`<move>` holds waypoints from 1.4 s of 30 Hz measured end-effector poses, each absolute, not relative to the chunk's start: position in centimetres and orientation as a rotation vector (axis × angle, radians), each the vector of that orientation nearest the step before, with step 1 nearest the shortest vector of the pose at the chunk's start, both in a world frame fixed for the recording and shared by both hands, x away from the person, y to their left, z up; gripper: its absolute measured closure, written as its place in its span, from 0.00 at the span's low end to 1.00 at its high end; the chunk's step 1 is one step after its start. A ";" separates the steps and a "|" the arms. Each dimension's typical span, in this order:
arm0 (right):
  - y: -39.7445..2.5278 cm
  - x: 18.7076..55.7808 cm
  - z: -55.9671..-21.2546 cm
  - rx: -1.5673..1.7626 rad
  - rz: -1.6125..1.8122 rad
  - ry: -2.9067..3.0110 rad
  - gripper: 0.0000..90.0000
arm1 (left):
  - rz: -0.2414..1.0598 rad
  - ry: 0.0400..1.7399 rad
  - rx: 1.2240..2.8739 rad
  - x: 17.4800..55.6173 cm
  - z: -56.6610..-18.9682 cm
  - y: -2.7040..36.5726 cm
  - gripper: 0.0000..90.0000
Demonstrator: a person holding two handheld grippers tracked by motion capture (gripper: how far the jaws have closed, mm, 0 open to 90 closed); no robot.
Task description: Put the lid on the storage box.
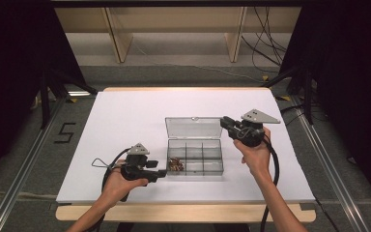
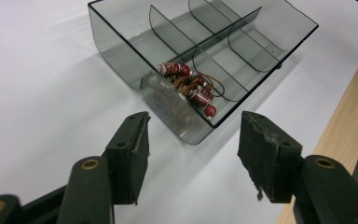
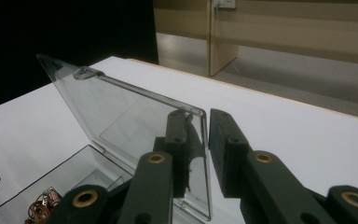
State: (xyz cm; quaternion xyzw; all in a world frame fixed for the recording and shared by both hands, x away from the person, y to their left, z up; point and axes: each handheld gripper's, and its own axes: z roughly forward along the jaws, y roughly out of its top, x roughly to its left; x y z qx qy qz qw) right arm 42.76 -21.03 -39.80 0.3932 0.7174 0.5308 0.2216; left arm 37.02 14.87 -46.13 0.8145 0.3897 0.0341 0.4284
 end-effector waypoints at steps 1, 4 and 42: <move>-21.1 42.6 -39.9 1.097 1.471 1.981 0.88 | 0.085 0.973 2.034 37.0 -46.1 14.9 0.47; -21.4 42.4 -40.2 1.090 1.472 1.993 0.89 | 0.097 0.965 2.056 36.4 -46.5 15.3 0.47; -21.7 37.9 -42.7 1.141 1.471 2.070 0.85 | 0.152 0.947 2.121 32.4 -47.8 17.2 0.36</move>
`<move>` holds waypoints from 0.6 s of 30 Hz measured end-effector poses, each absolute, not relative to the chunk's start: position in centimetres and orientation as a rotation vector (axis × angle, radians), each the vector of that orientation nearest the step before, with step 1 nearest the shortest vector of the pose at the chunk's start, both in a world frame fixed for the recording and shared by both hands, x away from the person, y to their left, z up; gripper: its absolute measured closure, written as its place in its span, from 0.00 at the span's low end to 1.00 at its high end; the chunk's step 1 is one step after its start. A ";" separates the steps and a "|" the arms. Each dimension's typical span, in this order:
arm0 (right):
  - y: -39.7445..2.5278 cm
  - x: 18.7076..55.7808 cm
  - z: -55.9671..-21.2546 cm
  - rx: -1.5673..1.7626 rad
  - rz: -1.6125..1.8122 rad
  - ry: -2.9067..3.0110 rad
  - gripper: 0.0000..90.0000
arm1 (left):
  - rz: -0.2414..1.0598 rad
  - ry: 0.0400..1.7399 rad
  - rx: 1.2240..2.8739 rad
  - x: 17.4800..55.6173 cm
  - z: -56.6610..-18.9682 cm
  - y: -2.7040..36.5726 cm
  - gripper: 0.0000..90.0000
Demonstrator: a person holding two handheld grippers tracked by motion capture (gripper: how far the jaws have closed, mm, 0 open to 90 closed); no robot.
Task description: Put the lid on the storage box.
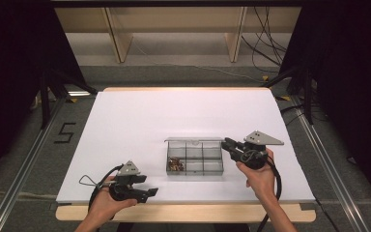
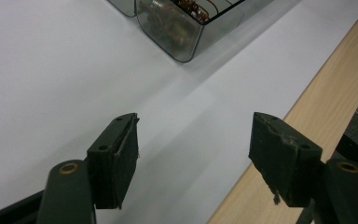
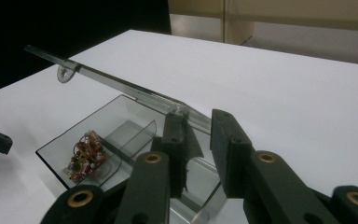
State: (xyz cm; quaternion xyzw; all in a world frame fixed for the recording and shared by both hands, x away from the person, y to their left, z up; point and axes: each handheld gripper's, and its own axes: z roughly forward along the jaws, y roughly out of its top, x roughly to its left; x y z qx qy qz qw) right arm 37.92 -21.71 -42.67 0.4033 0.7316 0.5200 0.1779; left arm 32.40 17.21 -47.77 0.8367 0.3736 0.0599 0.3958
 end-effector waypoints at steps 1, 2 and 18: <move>-21.8 37.8 -42.7 1.143 1.462 2.076 0.85 | 0.155 0.951 2.117 32.3 -47.8 17.3 0.36; -21.9 37.9 -42.8 1.118 1.459 2.079 0.85 | 0.160 0.945 2.123 32.2 -47.9 17.5 0.36; -22.2 37.0 -43.5 1.153 1.470 2.115 0.86 | 0.157 0.944 2.124 31.8 -48.2 17.5 0.36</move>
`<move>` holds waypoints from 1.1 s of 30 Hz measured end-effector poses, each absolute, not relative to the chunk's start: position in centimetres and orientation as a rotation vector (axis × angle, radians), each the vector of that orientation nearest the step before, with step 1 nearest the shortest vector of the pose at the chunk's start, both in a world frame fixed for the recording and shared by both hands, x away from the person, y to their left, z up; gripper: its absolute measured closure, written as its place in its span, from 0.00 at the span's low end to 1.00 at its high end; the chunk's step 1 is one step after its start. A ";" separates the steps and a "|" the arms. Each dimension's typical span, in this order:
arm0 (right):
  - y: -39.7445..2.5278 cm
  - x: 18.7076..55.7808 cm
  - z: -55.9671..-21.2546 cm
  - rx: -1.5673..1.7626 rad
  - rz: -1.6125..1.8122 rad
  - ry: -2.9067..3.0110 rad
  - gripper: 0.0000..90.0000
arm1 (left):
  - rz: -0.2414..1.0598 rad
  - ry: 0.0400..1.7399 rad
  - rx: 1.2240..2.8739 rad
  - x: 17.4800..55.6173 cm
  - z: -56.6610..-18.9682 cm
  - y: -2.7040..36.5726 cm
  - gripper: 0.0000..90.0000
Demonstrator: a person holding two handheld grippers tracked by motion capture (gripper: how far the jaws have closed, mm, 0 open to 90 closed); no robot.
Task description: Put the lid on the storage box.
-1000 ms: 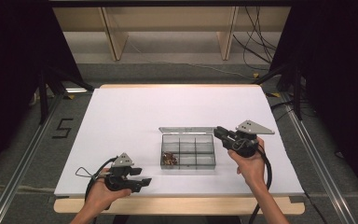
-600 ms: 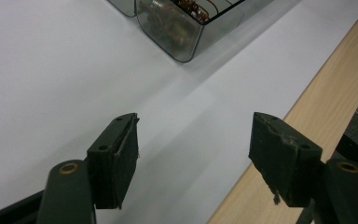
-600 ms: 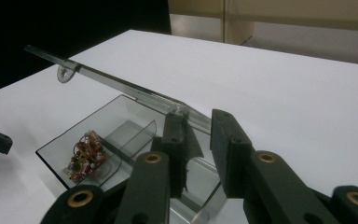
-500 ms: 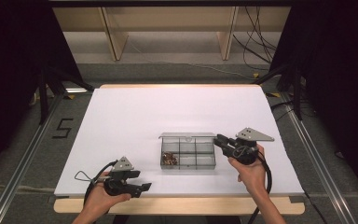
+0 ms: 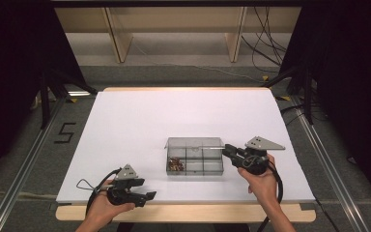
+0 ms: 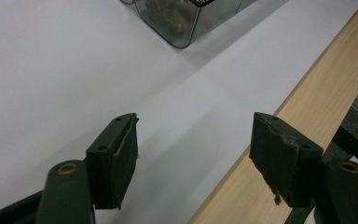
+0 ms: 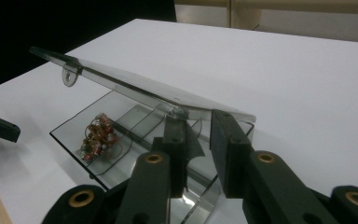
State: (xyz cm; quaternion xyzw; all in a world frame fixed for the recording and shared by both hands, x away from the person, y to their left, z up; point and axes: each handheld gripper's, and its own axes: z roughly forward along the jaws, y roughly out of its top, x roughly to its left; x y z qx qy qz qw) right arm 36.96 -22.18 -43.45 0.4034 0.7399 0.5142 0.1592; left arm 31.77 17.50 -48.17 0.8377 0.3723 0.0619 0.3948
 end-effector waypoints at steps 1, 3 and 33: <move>-22.1 36.9 -43.6 1.164 1.479 2.110 0.86 | 0.146 0.953 2.116 31.7 -48.2 17.4 0.36; -22.3 36.9 -43.6 1.134 1.457 2.116 0.86 | 0.146 0.949 2.120 31.7 -48.2 17.4 0.36; -22.5 35.9 -45.6 1.206 1.480 2.201 0.88 | 0.155 0.937 2.112 31.7 -48.2 17.3 0.36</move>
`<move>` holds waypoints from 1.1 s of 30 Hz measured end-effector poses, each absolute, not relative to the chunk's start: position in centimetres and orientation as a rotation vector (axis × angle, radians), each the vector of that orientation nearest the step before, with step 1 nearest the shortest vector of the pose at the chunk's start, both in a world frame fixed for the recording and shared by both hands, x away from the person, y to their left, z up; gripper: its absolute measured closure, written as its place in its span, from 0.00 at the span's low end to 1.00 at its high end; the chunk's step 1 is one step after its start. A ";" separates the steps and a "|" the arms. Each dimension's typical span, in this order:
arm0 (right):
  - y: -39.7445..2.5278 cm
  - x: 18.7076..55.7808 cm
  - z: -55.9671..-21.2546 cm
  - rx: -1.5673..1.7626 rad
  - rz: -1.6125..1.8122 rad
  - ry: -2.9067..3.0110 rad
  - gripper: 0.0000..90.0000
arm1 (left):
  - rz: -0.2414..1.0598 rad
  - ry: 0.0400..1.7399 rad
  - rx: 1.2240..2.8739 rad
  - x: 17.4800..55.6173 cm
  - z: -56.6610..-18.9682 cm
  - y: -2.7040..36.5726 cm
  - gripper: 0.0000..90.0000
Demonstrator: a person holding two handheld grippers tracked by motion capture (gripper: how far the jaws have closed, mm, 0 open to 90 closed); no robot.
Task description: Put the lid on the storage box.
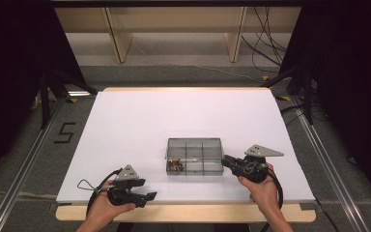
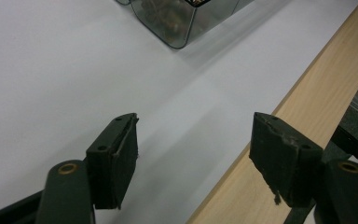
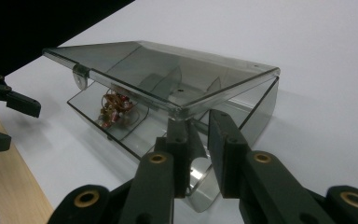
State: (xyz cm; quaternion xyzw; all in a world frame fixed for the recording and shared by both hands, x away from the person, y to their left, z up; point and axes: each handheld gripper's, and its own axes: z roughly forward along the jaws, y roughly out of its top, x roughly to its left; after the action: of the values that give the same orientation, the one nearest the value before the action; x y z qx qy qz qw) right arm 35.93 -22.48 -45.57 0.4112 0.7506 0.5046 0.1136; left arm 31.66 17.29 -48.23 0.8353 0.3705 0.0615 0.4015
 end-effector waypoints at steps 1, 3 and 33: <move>-22.3 35.7 -45.6 1.248 1.495 2.206 0.88 | 0.155 0.937 2.110 31.7 -48.2 17.3 0.36; -22.3 35.7 -45.6 1.245 1.493 2.211 0.88 | 0.154 0.939 2.108 31.7 -48.2 17.3 0.36; -22.1 34.9 -46.5 1.234 1.446 2.268 0.89 | 0.158 0.944 2.114 31.7 -48.4 17.3 0.36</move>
State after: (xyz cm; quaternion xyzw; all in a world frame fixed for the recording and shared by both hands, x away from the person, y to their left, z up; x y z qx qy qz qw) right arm 34.94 -22.08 -46.46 0.4153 0.7632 0.4866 0.0910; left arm 31.69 17.25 -48.37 0.8352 0.3730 0.0624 0.3992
